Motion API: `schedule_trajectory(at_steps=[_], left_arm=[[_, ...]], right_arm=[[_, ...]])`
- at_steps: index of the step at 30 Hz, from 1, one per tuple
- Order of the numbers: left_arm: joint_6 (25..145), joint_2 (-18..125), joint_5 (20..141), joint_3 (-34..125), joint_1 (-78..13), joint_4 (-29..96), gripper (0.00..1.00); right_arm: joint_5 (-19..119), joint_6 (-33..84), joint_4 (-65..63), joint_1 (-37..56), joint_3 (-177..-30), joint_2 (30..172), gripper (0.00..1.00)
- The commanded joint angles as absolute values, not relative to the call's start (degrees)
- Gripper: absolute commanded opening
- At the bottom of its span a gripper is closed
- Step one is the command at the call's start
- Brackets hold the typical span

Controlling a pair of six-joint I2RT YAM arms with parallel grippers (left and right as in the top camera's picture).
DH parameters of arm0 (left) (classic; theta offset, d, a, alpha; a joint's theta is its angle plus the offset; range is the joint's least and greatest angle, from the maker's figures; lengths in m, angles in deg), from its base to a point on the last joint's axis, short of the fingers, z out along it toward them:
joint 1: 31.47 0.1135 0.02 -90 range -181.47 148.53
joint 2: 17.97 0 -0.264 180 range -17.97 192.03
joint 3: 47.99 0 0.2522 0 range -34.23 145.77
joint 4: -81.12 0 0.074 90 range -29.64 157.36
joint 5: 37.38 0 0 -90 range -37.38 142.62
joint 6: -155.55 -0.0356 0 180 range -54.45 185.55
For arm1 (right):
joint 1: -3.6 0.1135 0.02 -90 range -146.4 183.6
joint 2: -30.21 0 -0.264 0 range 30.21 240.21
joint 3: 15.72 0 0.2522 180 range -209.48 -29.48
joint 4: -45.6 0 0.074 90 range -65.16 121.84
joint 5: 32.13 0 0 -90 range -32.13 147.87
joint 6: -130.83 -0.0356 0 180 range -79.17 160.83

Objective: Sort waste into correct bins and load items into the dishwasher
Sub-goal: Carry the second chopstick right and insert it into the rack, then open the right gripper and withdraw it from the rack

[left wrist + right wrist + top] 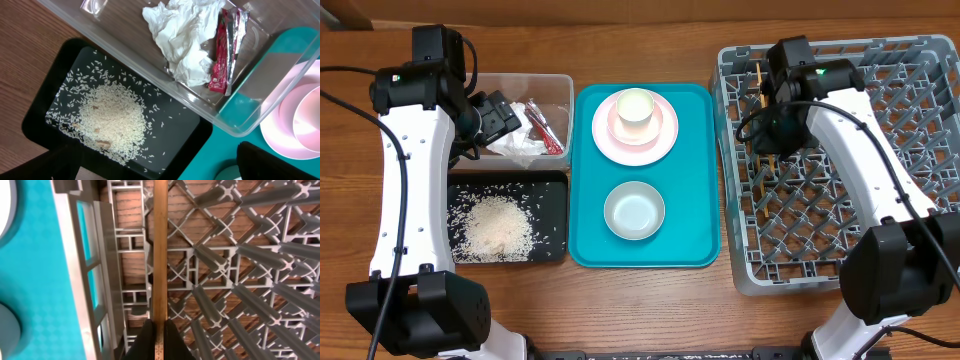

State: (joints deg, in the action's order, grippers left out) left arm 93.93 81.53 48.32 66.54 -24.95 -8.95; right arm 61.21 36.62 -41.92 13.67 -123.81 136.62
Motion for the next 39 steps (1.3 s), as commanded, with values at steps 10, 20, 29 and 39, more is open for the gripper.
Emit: schedule_trajectory(at_steps=[10, 20, 29, 39], left_arm=[[93.86, 81.36, 48.17, 67.83, -24.86, -8.91, 1.00], [93.86, 81.36, 48.15, 67.83, -24.73, -8.91, 1.00], [93.86, 81.36, 48.15, 67.83, -24.75, -8.91, 1.00], [93.86, 81.36, 48.15, 67.83, -24.75, -8.91, 1.00]], right_arm=[[65.08, 37.82, -40.50, 13.16, -117.56, 136.64, 0.04], [65.10, 37.84, -39.71, 13.16, -117.56, 136.64, 0.04], [65.12, 37.86, -40.48, 13.16, -117.56, 136.64, 0.23], [59.63, 37.86, -39.49, 13.23, -118.08, 136.62, 0.24]])
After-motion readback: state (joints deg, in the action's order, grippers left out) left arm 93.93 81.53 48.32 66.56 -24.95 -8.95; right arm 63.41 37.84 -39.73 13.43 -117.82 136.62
